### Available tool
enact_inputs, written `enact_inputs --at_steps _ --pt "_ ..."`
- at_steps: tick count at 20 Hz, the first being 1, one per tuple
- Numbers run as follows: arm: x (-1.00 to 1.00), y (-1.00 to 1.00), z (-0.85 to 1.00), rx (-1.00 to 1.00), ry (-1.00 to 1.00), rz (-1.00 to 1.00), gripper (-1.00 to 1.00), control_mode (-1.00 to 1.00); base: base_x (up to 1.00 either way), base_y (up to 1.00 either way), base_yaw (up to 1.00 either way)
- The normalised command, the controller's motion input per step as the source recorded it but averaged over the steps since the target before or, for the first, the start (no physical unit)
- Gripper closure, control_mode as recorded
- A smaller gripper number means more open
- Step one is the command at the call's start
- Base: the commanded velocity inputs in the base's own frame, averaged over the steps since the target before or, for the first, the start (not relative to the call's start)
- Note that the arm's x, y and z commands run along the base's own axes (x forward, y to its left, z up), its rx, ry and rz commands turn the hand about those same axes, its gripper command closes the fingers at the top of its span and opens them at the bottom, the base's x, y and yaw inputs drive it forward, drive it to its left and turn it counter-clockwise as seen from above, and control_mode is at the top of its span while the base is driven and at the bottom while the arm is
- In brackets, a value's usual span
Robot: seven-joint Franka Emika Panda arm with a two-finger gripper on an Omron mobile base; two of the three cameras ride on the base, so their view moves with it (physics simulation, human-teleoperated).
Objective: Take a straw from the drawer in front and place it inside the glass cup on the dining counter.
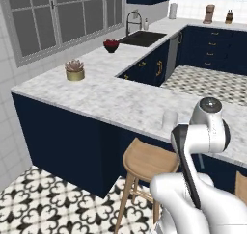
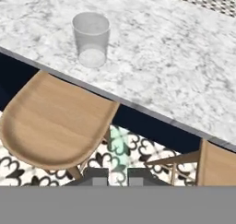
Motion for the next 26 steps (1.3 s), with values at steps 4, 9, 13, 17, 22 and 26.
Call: enact_inputs --at_steps 4,9,13,17,22,26 --pt "0.47 0.0 0.25 0.07 -0.31 -0.25 1.0 -1.0 0.0 0.0 0.0" --pt "0.4 -0.14 0.49 0.12 -0.41 -0.12 1.0 -1.0 0.0 0.0 0.0" --pt "0.21 -0.34 0.53 0.08 -0.34 -0.01 1.0 -1.0 0.0 0.0 0.0" --pt "0.0 -0.41 0.58 0.09 -0.19 0.15 1.0 -1.0 0.0 0.0 0.0" --pt "0.01 -0.2 0.63 0.16 -0.04 0.32 1.0 -1.0 0.0 0.0 0.0" --pt "0.07 0.0 0.55 0.16 0.0 0.4 1.0 -1.0 0.0 0.0 0.0"
